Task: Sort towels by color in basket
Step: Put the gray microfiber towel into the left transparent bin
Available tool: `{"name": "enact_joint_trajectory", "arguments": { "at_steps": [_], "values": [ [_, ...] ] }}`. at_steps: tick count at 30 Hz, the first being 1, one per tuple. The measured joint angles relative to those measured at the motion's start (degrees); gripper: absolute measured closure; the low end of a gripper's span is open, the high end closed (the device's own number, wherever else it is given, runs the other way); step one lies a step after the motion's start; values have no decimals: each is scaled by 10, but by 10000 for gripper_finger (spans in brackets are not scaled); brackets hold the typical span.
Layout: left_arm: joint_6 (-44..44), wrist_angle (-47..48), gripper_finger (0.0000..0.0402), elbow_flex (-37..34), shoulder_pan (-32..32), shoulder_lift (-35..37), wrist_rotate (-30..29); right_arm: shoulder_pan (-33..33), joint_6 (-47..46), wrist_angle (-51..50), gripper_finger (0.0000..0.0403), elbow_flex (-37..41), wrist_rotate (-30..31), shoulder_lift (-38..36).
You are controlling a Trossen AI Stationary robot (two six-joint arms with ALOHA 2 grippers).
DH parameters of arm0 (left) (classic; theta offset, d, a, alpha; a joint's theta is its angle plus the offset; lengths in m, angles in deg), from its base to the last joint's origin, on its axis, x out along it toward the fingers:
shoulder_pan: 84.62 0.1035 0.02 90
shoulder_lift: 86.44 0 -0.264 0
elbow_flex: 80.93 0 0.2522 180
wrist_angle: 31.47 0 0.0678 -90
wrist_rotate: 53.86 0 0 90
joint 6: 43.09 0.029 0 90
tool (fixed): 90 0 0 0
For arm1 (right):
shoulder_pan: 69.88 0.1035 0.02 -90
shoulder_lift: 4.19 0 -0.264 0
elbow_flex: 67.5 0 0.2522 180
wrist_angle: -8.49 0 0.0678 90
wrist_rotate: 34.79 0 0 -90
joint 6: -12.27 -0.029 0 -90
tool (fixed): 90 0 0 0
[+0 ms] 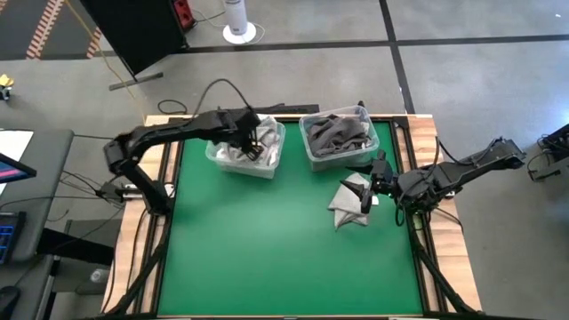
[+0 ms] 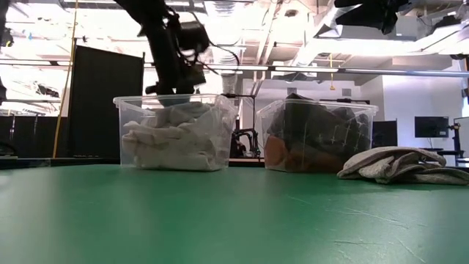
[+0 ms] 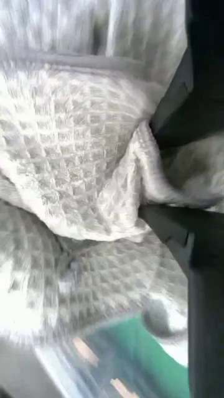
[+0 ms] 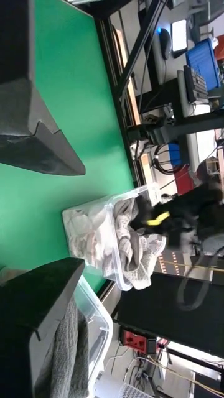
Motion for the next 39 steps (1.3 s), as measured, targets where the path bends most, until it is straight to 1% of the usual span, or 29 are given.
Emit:
{"name": "enact_joint_trajectory", "arguments": {
  "at_steps": [3,6,8,13,17,22,26,30,35,39],
  "values": [
    [-3,8,224,0,1,38,32,0,0,0,131,0,0,0],
    [-3,8,202,7,3,74,57,0,0,4,131,0,0,0],
    [-3,-13,197,18,4,90,55,0,0,8,131,0,0,0],
    [-2,-117,200,23,4,112,37,-2,15,23,131,0,0,0],
    [-2,-134,206,23,15,83,37,-2,21,25,131,0,0,0],
    [1,-134,207,23,24,21,33,-2,30,25,131,0,0,0],
    [16,-118,207,23,17,-24,53,-2,30,22,131,0,0,0],
    [18,-102,207,23,13,-65,45,-2,23,17,131,0,0,0],
    [4,-93,208,25,12,-124,49,3,15,16,131,0,0,0],
    [7,-91,208,26,3,-153,52,9,15,16,131,0,0,0]
  ]
}}
